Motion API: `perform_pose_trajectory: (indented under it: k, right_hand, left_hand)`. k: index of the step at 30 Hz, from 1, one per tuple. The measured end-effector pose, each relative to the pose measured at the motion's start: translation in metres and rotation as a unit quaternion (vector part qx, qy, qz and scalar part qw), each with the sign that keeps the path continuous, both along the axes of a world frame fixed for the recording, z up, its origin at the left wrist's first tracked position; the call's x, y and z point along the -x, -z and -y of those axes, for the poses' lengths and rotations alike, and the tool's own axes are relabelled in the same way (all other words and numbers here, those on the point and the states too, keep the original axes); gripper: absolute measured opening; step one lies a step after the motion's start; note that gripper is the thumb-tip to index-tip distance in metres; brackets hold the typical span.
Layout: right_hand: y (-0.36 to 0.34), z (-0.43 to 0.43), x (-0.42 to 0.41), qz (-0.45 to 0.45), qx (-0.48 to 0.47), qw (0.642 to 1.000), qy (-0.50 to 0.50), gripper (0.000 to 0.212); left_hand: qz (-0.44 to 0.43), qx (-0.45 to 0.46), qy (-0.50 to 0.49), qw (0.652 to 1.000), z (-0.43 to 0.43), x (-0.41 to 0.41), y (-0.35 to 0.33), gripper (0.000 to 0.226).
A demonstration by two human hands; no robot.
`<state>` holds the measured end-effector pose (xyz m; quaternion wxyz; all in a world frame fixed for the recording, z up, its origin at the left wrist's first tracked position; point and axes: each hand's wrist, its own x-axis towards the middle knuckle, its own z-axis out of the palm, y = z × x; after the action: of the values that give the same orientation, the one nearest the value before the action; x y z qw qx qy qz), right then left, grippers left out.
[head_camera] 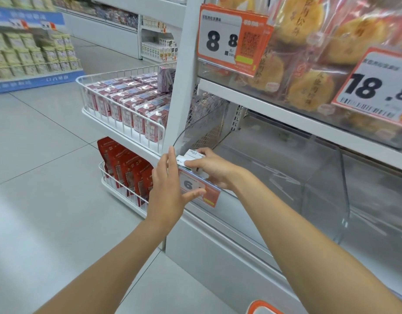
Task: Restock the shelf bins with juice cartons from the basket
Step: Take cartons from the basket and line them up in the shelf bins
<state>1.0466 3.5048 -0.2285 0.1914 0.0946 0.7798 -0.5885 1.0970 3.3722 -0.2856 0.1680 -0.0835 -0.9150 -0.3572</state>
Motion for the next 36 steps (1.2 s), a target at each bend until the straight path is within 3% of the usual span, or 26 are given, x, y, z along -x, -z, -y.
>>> perform_pose_trajectory:
  k: [2, 4, 7, 11, 14, 17, 23, 27, 32, 36]
  right_hand:
    - [-0.006, -0.005, -0.009, -0.023, -0.034, 0.999, -0.026, 0.068]
    - [-0.012, -0.01, -0.024, -0.11, -0.084, 0.99, -0.013, 0.073]
    - [-0.022, -0.021, -0.059, -0.243, -0.154, 0.957, 0.039, 0.061]
    - [-0.024, -0.05, -0.135, -0.348, -0.27, 0.893, 0.095, 0.039]
    - [-0.01, -0.078, -0.207, -0.375, -0.297, 0.873, 0.097, 0.029]
    - [0.032, -0.117, -0.282, -0.286, -0.304, 0.903, 0.099, 0.025]
    - [0.152, -0.203, -0.443, 0.025, -0.31, 0.946, 0.095, 0.03]
    - [0.204, -0.227, -0.515, 0.151, -0.261, 0.95, 0.082, 0.048]
    - [0.236, -0.219, -0.526, 0.218, -0.12, 0.966, 0.065, 0.103]
    - [0.246, -0.209, -0.509, 0.19, -0.24, 0.951, 0.04, 0.106]
  left_hand:
    - [0.011, 0.007, 0.012, 1.0, 0.002, -0.001, -0.004, 0.124]
    - [0.029, 0.011, 0.019, 0.999, 0.004, -0.004, -0.009, 0.124]
    - [0.029, 0.015, -0.017, 0.999, 0.002, -0.018, -0.023, 0.119]
    - [-0.062, 0.033, 0.004, 0.998, -0.027, -0.065, -0.037, 0.075]
    - [0.022, -0.002, 0.114, 0.993, -0.064, -0.117, -0.019, 0.053]
    - [0.123, -0.007, 0.184, 0.975, -0.097, -0.179, 0.023, 0.046]
    - [0.311, 0.022, 0.284, 0.907, -0.131, -0.278, 0.115, 0.049]
    - [0.342, 0.106, 0.305, 0.882, -0.132, -0.296, 0.141, 0.053]
    - [0.366, 0.117, 0.33, 0.862, -0.133, -0.302, 0.15, 0.045]
    - [0.373, 0.095, 0.337, 0.859, -0.137, -0.305, 0.156, 0.037]
